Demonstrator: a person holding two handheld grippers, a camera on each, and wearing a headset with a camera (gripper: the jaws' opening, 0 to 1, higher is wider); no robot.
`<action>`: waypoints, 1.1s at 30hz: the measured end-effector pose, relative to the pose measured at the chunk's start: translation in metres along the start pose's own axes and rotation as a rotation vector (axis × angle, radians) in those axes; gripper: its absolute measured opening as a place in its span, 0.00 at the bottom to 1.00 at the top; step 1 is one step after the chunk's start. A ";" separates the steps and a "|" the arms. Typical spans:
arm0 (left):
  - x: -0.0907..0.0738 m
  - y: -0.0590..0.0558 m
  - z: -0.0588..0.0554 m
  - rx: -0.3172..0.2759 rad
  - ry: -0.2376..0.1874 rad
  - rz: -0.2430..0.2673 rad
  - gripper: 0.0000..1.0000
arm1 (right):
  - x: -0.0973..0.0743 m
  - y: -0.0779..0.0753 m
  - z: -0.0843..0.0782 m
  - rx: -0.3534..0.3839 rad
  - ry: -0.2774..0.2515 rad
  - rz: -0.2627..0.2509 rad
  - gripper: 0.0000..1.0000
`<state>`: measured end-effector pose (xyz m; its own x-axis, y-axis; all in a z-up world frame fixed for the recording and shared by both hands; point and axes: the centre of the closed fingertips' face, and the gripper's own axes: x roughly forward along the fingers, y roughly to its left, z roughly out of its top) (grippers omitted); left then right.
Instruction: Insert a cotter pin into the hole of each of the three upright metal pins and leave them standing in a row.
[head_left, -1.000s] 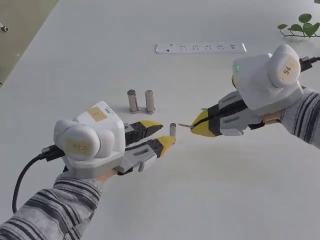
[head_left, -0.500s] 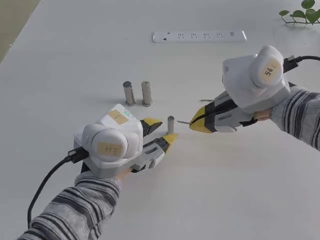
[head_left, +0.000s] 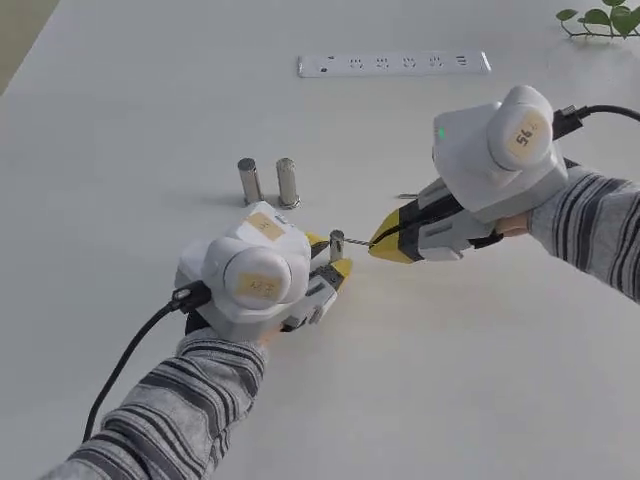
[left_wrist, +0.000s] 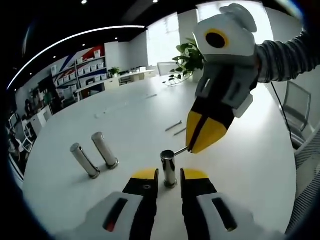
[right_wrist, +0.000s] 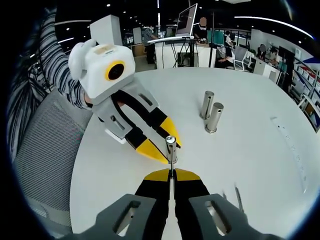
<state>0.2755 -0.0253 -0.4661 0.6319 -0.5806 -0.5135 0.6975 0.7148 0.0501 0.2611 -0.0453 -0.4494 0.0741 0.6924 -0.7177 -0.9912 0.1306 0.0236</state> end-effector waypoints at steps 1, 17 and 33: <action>0.000 0.000 0.000 -0.006 -0.002 0.000 0.12 | 0.000 0.000 0.000 -0.002 0.000 0.000 0.00; 0.006 -0.001 -0.002 -0.028 -0.001 0.000 0.05 | 0.000 -0.001 0.007 -0.022 -0.014 0.010 0.00; 0.007 -0.001 -0.001 -0.038 -0.016 0.011 0.05 | 0.006 -0.003 0.013 -0.089 0.009 -0.001 0.00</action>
<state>0.2785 -0.0299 -0.4710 0.6451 -0.5783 -0.4994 0.6771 0.7355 0.0230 0.2655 -0.0319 -0.4447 0.0744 0.6859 -0.7239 -0.9970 0.0675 -0.0386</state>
